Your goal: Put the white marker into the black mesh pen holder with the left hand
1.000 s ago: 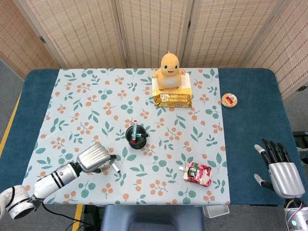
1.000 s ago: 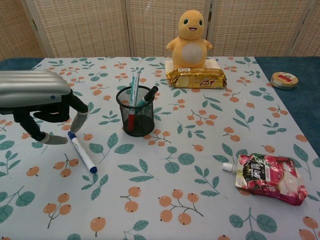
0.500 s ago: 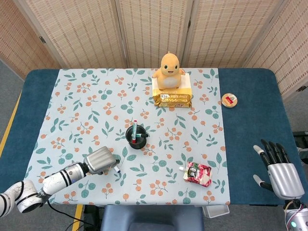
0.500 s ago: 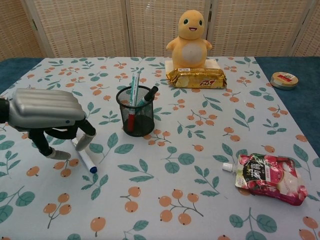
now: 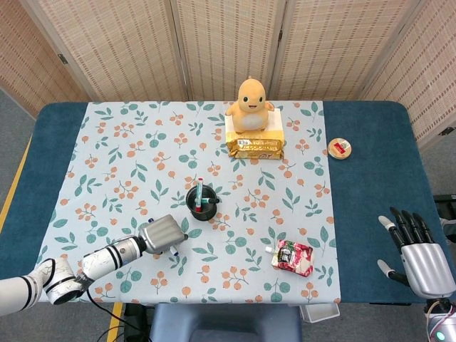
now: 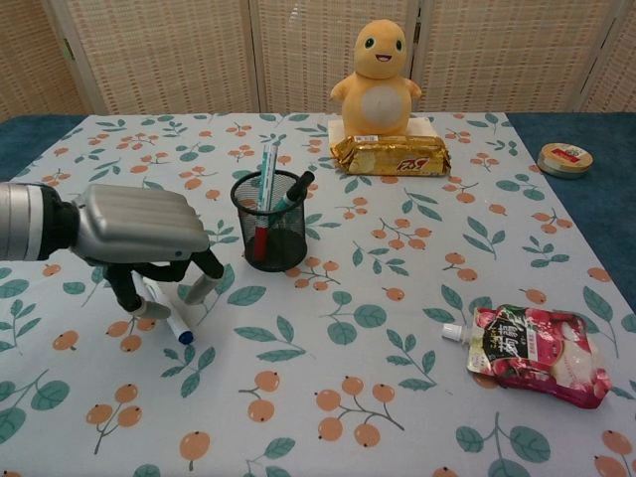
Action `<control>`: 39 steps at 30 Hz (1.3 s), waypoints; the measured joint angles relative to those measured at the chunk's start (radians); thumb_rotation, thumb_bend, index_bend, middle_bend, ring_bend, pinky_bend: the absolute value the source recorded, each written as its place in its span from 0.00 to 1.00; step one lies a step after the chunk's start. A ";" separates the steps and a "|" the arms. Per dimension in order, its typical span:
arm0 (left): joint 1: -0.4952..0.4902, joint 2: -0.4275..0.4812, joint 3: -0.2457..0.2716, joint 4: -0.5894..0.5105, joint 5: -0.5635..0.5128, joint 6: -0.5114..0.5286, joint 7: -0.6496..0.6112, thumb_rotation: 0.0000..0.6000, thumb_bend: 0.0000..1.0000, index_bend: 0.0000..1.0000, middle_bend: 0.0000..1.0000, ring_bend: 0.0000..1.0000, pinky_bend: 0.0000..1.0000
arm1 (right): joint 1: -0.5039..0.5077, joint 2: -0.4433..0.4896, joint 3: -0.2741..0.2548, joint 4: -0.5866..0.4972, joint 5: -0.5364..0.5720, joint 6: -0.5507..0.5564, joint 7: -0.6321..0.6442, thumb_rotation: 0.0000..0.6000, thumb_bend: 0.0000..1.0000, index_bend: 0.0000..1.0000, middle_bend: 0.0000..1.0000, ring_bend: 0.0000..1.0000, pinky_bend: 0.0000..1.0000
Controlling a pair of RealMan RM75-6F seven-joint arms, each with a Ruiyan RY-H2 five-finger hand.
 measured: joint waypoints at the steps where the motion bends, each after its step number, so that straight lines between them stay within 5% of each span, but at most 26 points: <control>1: -0.002 -0.002 0.002 0.002 -0.002 -0.002 0.004 1.00 0.34 0.53 1.00 0.96 0.89 | 0.000 0.001 0.000 0.000 0.000 0.000 0.001 1.00 0.19 0.13 0.00 0.00 0.04; 28: -0.020 -0.061 0.047 0.040 -0.058 0.001 0.042 1.00 0.34 0.52 1.00 0.96 0.89 | -0.005 0.006 -0.004 0.004 -0.017 0.013 0.021 1.00 0.19 0.13 0.00 0.00 0.04; 39: -0.015 -0.083 0.067 0.061 -0.059 0.025 -0.013 1.00 0.34 0.60 1.00 0.95 0.89 | -0.007 0.004 -0.004 0.004 -0.021 0.017 0.017 1.00 0.19 0.13 0.00 0.00 0.04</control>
